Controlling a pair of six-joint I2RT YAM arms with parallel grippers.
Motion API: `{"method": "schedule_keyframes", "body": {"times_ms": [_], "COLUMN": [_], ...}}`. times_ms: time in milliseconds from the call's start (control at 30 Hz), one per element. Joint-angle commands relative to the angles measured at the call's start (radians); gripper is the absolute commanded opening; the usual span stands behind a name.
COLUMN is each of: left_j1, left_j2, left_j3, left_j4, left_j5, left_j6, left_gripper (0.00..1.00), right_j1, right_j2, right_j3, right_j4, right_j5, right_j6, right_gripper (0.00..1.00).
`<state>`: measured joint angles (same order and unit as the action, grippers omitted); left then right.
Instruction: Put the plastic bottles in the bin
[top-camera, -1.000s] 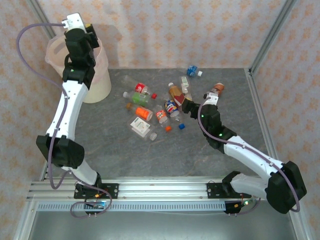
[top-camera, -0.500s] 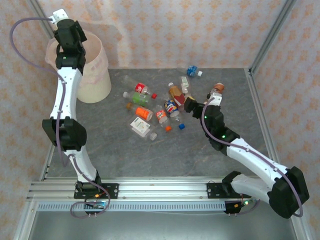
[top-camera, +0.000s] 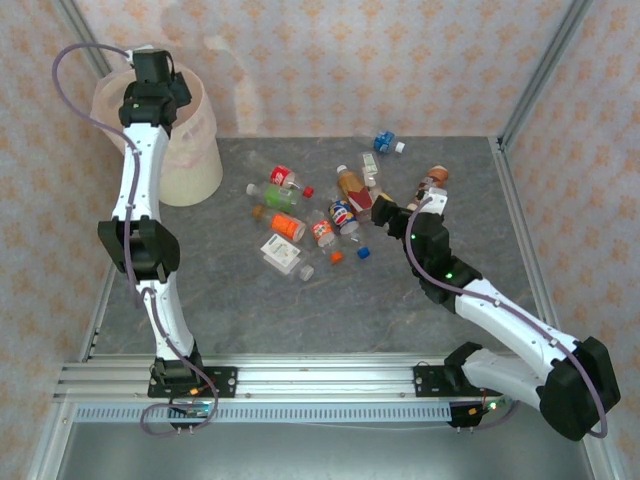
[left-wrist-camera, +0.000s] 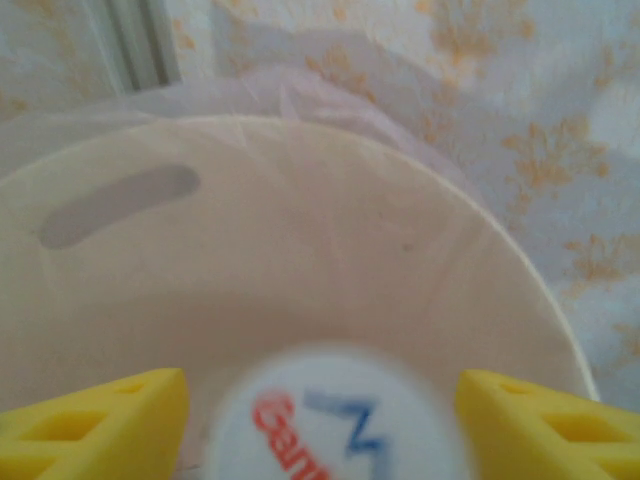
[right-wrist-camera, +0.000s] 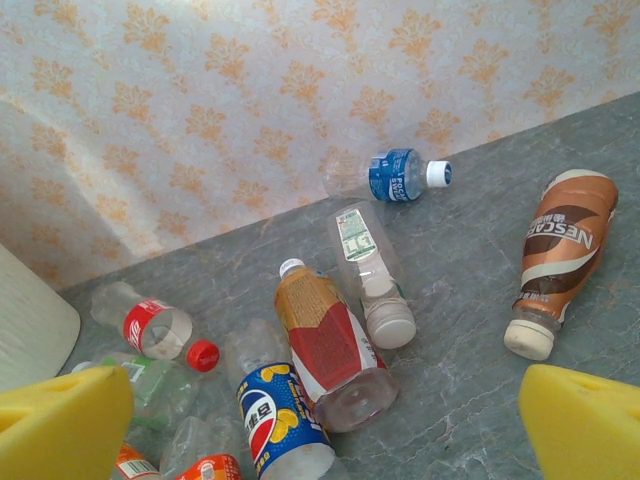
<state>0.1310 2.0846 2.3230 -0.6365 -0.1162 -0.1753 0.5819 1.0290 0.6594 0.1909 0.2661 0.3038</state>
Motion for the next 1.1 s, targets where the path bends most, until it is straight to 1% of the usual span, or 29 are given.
{"method": "schedule_keyframes", "body": {"times_ms": [0, 133, 267, 333, 400, 433, 500, 633, 700, 800, 900, 1067], "left_j1": [0.002, 0.002, 0.002, 0.0, -0.008, -0.015, -0.041, -0.122, -0.152, -0.198, -0.251, -0.362], "left_j2": [-0.006, -0.021, -0.054, -0.073, -0.093, -0.107, -0.143, -0.24, -0.287, -0.379, -0.487, -0.649], "left_j3": [0.038, 0.045, 0.044, 0.042, 0.039, 0.032, 0.008, -0.072, -0.122, -0.253, -0.434, -0.717], "left_j4": [-0.077, -0.092, -0.107, -0.115, -0.128, -0.132, -0.132, -0.106, -0.086, -0.022, 0.083, 0.188], "left_j5": [0.108, 0.204, 0.313, 0.342, 0.343, 0.33, 0.263, 0.116, 0.066, 0.02, -0.022, -0.128], "left_j6": [0.03, 0.031, 0.014, 0.003, -0.007, -0.01, -0.007, 0.03, 0.009, -0.055, -0.129, -0.289], "left_gripper": [0.79, 0.86, 0.9, 0.93, 0.98, 1.0, 1.0, 1.0, 1.0, 1.0, 1.0, 1.0], "right_j1": [-0.004, -0.004, -0.005, -0.007, -0.008, -0.009, -0.011, -0.015, -0.016, -0.017, -0.016, -0.018], "right_j2": [-0.009, -0.006, 0.003, 0.012, 0.022, 0.026, 0.032, 0.041, 0.043, 0.04, 0.041, 0.033], "right_j3": [-0.01, -0.01, -0.009, -0.01, -0.008, -0.007, -0.008, -0.004, -0.007, -0.019, -0.023, -0.039], "right_j4": [-0.011, -0.014, -0.027, -0.028, -0.036, -0.039, -0.037, -0.037, -0.03, -0.01, 0.002, 0.011], "right_j5": [0.019, 0.017, 0.001, -0.01, -0.009, -0.008, -0.007, -0.033, -0.053, -0.083, -0.119, -0.143], "right_j6": [0.014, 0.021, 0.032, 0.036, 0.047, 0.054, 0.065, 0.071, 0.076, 0.089, 0.074, 0.049], "right_gripper": [0.99, 0.99, 0.99, 0.99, 0.99, 0.99, 0.99, 0.99, 0.99, 0.99, 0.99, 0.99]}}
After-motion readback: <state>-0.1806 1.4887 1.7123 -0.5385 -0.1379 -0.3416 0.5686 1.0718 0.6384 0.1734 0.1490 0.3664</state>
